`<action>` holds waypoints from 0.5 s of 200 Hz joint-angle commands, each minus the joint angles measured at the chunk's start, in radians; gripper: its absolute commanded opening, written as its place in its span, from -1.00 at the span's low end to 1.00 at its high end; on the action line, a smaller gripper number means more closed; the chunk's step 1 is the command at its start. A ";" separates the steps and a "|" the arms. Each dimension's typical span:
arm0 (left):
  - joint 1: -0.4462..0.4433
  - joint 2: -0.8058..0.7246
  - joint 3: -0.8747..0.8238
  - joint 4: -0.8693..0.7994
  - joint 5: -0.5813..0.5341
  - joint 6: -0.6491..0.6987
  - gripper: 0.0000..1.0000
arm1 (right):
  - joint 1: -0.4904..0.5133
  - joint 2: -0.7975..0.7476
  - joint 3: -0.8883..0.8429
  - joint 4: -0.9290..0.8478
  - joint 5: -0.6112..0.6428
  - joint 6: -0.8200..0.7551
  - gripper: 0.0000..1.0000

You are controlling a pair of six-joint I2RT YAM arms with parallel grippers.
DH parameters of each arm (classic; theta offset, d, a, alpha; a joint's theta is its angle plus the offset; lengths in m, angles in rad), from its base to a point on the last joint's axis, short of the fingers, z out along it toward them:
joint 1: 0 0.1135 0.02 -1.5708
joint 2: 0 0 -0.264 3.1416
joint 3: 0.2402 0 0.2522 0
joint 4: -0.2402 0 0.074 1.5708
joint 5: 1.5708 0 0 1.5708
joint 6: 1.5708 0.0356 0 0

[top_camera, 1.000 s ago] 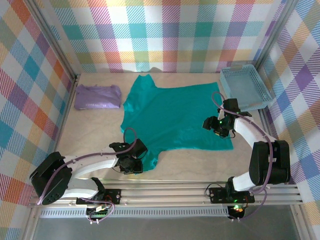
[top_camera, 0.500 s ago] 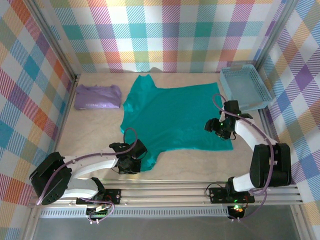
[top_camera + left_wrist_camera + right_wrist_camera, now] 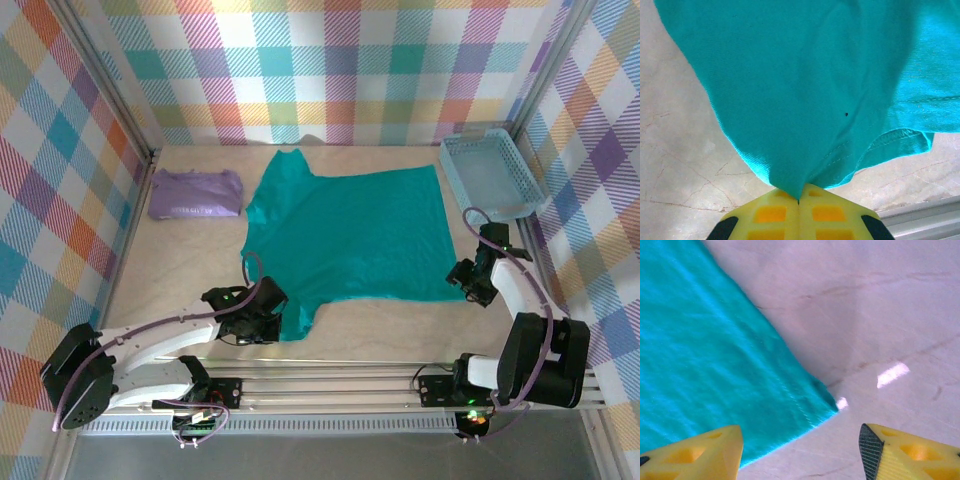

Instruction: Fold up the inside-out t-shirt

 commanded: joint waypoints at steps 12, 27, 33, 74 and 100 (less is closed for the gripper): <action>0.019 -0.020 0.003 0.007 0.020 0.045 -1.00 | -0.013 0.073 0.014 -0.035 0.011 0.034 0.19; 0.028 -0.021 0.009 0.008 0.032 0.060 -1.00 | -0.014 0.112 0.012 -0.024 -0.030 0.043 0.10; 0.032 -0.022 0.011 0.008 0.035 0.064 -1.00 | -0.014 0.123 0.014 -0.023 -0.039 0.047 0.07; 0.049 -0.034 0.017 0.014 0.052 0.084 -1.00 | -0.027 0.154 0.022 -0.016 -0.056 0.036 -0.22; 0.056 -0.041 0.017 0.020 0.056 0.088 -1.00 | -0.048 0.188 0.044 -0.016 -0.062 0.017 -0.22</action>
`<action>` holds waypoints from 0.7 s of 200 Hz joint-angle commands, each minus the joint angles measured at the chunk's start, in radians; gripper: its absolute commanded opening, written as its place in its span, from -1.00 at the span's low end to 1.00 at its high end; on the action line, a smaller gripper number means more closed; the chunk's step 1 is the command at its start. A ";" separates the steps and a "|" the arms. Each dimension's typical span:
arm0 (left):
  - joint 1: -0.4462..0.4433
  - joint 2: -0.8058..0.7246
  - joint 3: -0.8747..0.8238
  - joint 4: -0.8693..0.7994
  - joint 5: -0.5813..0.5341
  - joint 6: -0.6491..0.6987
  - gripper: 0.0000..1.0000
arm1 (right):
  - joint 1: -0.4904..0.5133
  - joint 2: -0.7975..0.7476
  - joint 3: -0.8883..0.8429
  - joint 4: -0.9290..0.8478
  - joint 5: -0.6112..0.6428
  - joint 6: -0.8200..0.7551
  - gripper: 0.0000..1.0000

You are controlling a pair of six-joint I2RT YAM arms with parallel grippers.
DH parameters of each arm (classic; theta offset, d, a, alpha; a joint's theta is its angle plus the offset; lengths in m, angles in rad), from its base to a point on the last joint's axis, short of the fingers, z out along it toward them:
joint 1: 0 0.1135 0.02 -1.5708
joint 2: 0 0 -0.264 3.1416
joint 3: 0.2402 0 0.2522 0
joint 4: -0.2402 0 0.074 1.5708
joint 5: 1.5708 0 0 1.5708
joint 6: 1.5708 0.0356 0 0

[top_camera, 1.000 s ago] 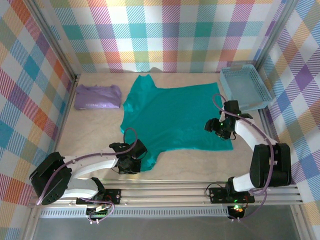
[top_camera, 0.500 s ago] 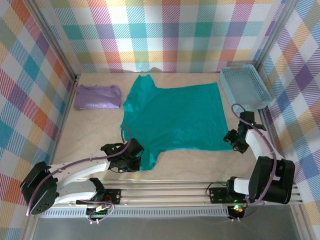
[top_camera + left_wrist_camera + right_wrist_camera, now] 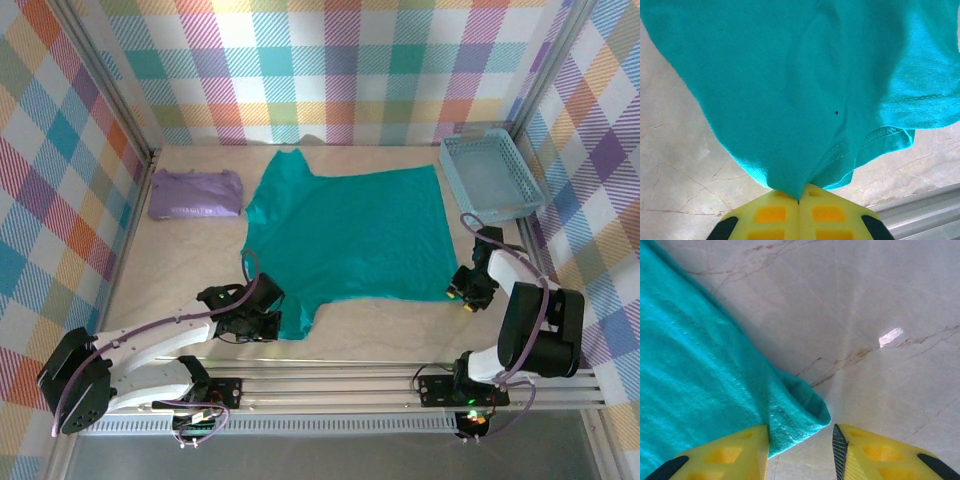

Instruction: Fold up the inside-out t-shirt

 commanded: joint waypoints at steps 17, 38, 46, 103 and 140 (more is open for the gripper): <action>0.018 -0.025 0.016 0.009 0.019 0.029 -1.00 | -0.028 0.041 0.050 -0.007 -0.021 -0.022 -0.23; 0.024 -0.034 0.014 0.006 0.020 0.032 -1.00 | -0.033 0.055 0.064 -0.008 -0.020 -0.034 -0.22; 0.026 -0.037 0.014 0.005 0.020 0.033 -1.00 | -0.033 0.059 0.067 -0.007 -0.022 -0.037 -0.22; 0.045 -0.079 0.021 -0.020 0.013 0.045 -1.00 | -0.039 0.098 0.083 -0.007 -0.039 -0.050 -0.43; 0.059 -0.119 0.034 -0.043 0.005 0.053 -1.00 | -0.045 0.102 0.081 -0.008 -0.047 -0.060 -0.62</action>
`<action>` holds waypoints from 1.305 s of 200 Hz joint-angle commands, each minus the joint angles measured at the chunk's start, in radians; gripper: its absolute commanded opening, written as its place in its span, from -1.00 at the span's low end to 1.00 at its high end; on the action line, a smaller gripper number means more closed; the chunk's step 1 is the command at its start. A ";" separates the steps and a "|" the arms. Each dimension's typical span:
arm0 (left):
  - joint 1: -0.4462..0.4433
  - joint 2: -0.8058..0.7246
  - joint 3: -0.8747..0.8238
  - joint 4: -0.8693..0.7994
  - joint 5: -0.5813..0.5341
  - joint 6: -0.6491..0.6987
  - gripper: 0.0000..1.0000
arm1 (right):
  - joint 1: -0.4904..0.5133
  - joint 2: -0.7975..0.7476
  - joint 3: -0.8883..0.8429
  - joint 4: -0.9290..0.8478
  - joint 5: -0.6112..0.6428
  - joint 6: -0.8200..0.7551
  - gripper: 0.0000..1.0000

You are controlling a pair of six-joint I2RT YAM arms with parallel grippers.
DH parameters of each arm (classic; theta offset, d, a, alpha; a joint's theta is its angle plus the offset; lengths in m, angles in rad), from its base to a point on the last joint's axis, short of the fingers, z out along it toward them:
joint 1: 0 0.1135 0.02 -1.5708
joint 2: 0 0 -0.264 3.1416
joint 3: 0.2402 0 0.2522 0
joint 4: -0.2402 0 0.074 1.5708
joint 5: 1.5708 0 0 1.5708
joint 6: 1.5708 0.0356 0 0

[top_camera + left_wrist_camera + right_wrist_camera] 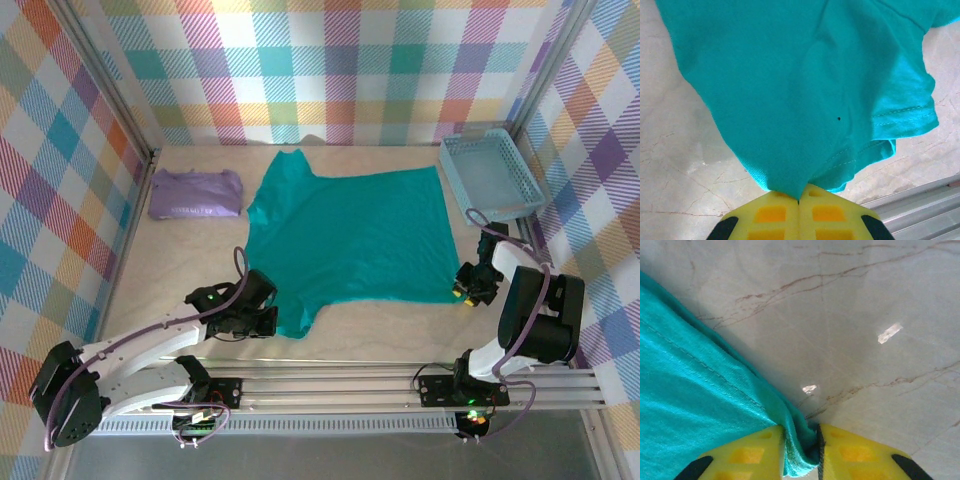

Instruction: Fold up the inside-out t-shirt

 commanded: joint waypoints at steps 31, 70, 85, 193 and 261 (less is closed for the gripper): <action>0.043 -0.054 0.057 -0.059 -0.007 0.037 -1.00 | -0.003 -0.041 0.006 0.022 -0.067 -0.029 -0.68; 0.133 -0.056 0.132 -0.097 -0.007 0.086 -1.00 | -0.003 -0.115 0.010 0.036 -0.092 -0.056 -0.76; 0.187 -0.030 0.169 -0.102 0.011 0.111 -1.00 | -0.003 -0.116 0.024 0.052 -0.102 -0.058 -0.78; 0.431 0.301 0.510 -0.107 0.098 0.272 -1.00 | 0.003 0.032 0.237 0.121 -0.188 -0.066 -0.78; 0.476 0.464 0.634 -0.079 0.071 0.287 -1.00 | 0.028 0.130 0.335 0.132 -0.180 -0.073 -0.79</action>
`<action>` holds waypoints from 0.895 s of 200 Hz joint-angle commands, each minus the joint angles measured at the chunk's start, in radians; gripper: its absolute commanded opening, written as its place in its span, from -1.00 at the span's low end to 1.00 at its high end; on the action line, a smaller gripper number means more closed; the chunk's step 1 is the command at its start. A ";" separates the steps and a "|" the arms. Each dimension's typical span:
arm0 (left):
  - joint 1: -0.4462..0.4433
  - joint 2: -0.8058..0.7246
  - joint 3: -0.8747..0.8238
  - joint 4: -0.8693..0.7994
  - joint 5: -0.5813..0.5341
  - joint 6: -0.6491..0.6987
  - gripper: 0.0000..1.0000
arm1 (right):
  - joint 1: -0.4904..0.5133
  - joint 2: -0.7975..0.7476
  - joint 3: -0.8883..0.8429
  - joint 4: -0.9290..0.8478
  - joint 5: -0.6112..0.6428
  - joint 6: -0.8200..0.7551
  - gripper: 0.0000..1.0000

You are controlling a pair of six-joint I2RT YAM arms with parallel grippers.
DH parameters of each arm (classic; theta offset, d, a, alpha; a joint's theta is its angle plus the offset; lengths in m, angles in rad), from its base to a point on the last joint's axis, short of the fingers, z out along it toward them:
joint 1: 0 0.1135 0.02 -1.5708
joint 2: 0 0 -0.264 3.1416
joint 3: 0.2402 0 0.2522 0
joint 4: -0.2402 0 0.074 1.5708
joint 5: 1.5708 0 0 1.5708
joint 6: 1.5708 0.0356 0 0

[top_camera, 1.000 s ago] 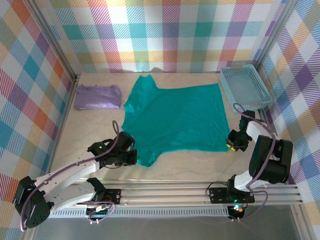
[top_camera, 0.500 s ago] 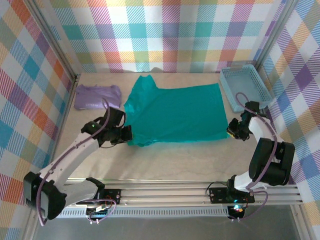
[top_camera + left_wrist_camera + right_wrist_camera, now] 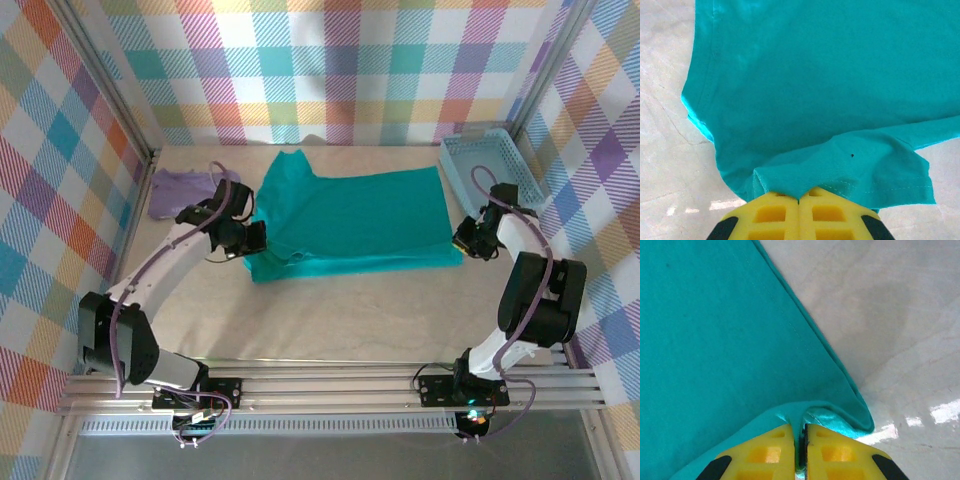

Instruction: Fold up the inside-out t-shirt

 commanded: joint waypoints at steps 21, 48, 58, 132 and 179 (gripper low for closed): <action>0.024 0.065 0.071 0.001 -0.024 0.029 -1.00 | 0.024 0.047 0.064 0.014 -0.004 -0.023 -0.79; 0.043 0.093 0.085 0.010 -0.031 0.029 -1.00 | 0.032 0.069 0.089 0.014 0.000 -0.025 -0.78; 0.048 0.100 0.089 0.016 -0.034 0.029 -1.00 | 0.034 0.074 0.096 0.014 0.004 -0.026 -0.78; 0.061 0.242 0.173 0.075 -0.013 0.020 -1.00 | 0.053 0.137 0.149 0.018 0.041 -0.026 -0.78; 0.086 0.465 0.333 0.082 -0.067 0.031 -1.00 | 0.068 0.200 0.197 0.029 0.115 -0.038 -0.59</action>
